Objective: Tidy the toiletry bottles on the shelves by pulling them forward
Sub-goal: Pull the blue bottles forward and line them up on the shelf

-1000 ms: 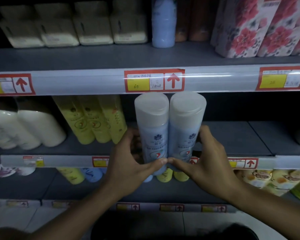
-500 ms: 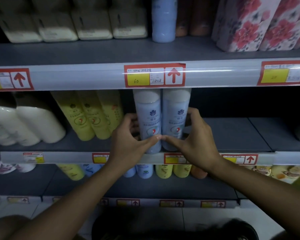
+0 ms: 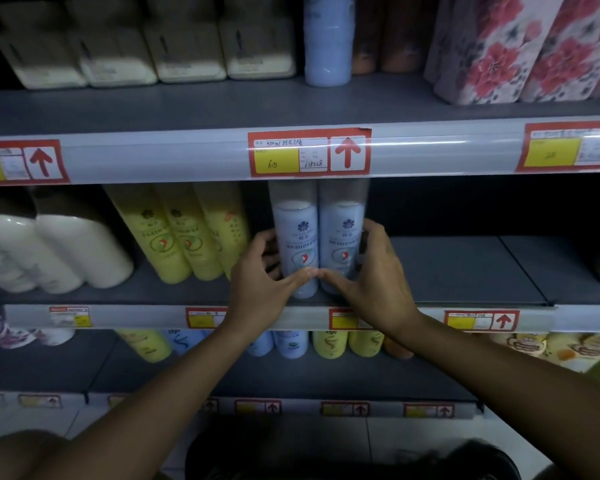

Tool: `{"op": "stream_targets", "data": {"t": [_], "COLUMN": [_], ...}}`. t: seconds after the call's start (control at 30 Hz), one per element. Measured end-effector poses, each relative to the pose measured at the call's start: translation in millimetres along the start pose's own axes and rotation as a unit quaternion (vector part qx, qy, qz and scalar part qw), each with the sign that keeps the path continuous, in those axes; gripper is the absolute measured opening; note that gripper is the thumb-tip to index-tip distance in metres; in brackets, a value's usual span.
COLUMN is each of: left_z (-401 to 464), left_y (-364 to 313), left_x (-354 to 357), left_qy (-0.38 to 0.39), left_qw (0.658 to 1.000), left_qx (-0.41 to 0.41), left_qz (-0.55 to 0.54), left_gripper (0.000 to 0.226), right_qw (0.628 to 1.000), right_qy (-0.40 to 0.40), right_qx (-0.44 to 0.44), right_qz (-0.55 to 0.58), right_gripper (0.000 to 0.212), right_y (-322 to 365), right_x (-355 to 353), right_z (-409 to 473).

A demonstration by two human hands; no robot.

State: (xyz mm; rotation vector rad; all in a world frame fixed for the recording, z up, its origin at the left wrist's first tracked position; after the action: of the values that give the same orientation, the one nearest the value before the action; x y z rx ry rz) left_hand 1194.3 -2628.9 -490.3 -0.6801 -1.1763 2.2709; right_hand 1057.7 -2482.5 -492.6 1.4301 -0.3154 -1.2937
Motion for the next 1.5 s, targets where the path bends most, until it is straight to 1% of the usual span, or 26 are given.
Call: {"op": "stream_targets", "data": {"t": [0.13,0.27,0.37,0.7,1.5], "left_z": [-7.0,-13.3,-12.6,-9.5,1.9], "left_y": [4.0,9.1,10.0,10.1,19.0], "left_x": [0.7,-0.4,-0.9,3.9,16.0], "left_qy": [0.010,0.007,0.003,-0.009,-0.071], "left_qw": [1.000,0.999,0.999,0.999,0.995], "left_qx": [0.002,0.002,-0.003,-0.005,0.002], "left_qz": [0.024,0.049,0.052,0.043,0.076], "left_gripper": [0.073,0.069,0.067,0.062,0.062], "right_qw": [1.000,0.999,0.998,0.997,0.998], "right_qy": [0.007,-0.006,-0.023,-0.034,-0.046], "right_qx": [0.010,0.039,0.046,0.064,0.049], "right_qz": [-0.027,-0.035,-0.025,-0.004,0.003], "right_gripper": [0.088,0.070,0.066,0.065,0.066], "right_y": [-6.6,-12.2,-13.0,-14.1,-17.3], "right_x": [0.6,-0.3,-0.8,-0.3,-0.3], "right_z": [-7.2,-11.9,-12.7,-6.8,-1.4]}}
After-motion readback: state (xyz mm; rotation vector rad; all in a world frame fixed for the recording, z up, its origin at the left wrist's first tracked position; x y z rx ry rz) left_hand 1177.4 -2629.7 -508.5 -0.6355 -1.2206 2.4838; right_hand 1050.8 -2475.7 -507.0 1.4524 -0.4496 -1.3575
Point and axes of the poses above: each hand's wrist, its own z-axis towards the middle knuckle, its own x-axis out of the palm, y = z × x, the point moved 5 cm from there along z, towards the middle knuckle, and after that the axes turned 15 degrees about x, right-handed, at the moved point
